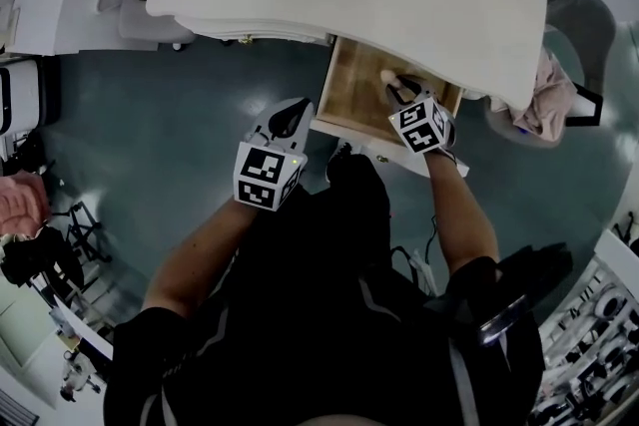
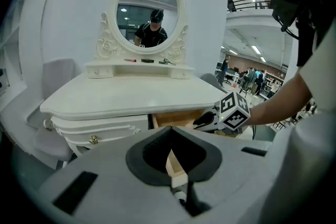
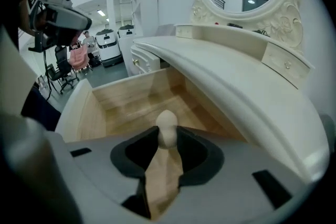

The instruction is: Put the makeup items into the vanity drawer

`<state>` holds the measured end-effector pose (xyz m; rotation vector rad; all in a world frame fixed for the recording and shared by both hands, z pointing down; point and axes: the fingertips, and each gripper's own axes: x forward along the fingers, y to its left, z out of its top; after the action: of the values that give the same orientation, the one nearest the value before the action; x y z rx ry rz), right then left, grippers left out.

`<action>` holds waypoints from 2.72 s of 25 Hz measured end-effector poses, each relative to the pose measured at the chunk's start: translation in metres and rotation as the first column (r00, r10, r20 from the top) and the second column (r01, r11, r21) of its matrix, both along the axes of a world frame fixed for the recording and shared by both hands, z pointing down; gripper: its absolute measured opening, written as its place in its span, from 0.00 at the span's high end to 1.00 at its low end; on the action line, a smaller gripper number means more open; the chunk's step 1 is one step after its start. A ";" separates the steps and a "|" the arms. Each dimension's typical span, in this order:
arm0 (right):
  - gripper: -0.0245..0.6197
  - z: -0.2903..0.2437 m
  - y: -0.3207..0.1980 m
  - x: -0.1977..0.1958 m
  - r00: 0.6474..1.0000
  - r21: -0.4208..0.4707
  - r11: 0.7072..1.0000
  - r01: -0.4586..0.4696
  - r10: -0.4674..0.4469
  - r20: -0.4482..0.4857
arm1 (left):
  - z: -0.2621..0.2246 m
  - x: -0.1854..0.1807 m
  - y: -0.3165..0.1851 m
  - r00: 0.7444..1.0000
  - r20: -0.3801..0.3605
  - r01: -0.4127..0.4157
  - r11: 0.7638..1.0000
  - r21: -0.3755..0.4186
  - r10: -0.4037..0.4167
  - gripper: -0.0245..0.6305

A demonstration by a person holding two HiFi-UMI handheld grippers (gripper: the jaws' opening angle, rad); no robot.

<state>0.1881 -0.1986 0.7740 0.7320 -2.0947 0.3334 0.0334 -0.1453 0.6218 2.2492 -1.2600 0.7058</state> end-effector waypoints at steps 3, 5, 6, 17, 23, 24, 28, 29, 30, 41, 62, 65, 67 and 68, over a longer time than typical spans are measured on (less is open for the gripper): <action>0.77 0.017 -0.004 0.002 0.999 -0.018 1.000 0.012 -0.012 -0.044 | 0.002 -0.006 0.003 1.000 0.010 0.015 1.000 -0.002 -0.015 0.96; 0.77 0.027 -0.004 0.003 0.998 -0.036 0.999 0.017 -0.020 -0.060 | 0.003 -0.013 0.005 0.999 0.021 0.029 1.000 -0.001 -0.029 0.96; 0.77 0.031 -0.003 0.003 0.998 -0.047 0.999 0.019 -0.022 -0.066 | 0.003 -0.016 0.006 0.999 0.025 0.037 0.999 -0.002 -0.037 0.96; 0.74 0.035 -0.004 -0.001 0.997 -0.046 0.998 0.030 -0.033 -0.063 | -0.006 -0.021 0.011 0.998 0.039 0.055 0.999 0.000 -0.055 0.96; 0.67 0.027 0.002 -0.002 0.997 -0.056 0.998 0.034 -0.038 -0.072 | -0.021 -0.017 0.013 0.999 0.047 0.009 1.000 0.010 -0.009 0.96; 0.65 0.024 0.003 -0.001 0.997 -0.057 0.998 0.031 -0.035 -0.074 | -0.024 -0.017 0.013 0.999 0.050 0.001 1.000 0.013 -0.002 0.96; 0.65 0.006 0.011 0.003 0.997 -0.055 0.998 0.009 -0.013 -0.078 | -0.043 -0.017 0.009 0.998 0.055 -0.027 0.999 0.038 0.025 0.96; 0.65 0.000 0.013 0.003 0.997 -0.052 0.999 0.007 -0.012 -0.080 | -0.048 -0.018 0.007 0.998 0.052 -0.032 0.998 0.046 0.030 0.96; 0.65 -0.008 0.015 0.002 0.997 -0.045 0.999 0.007 -0.011 -0.082 | -0.053 -0.019 0.006 0.998 0.049 -0.039 0.998 0.054 0.036 0.96; 0.82 -0.134 0.003 -0.009 0.991 0.092 0.987 -0.131 0.130 0.018 | -0.108 -0.030 -0.019 0.988 -0.030 -0.147 0.975 0.164 0.154 0.96; 0.95 -0.428 0.019 -0.024 0.847 0.409 0.756 -0.512 0.364 0.388 | -0.299 -0.097 -0.079 0.947 -0.224 -0.100 0.874 0.475 0.231 0.96; 0.95 -0.460 0.027 -0.028 0.825 0.449 0.707 -0.547 0.363 0.434 | -0.315 -0.107 -0.082 0.947 -0.229 -0.087 0.865 0.493 0.226 0.96; 0.95 -0.477 0.030 -0.032 0.803 0.465 0.673 -0.575 0.357 0.476 | -0.325 -0.119 -0.087 0.955 -0.214 -0.067 0.855 0.515 0.204 0.96; 0.95 -0.485 0.031 -0.033 0.794 0.469 0.661 -0.586 0.352 0.496 | -0.330 -0.124 -0.088 0.959 -0.207 -0.059 0.849 0.525 0.195 0.96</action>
<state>0.1547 -0.1672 0.2891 1.7581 -2.3480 0.0625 -0.0906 -0.2330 0.2919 2.7663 -1.2872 0.1030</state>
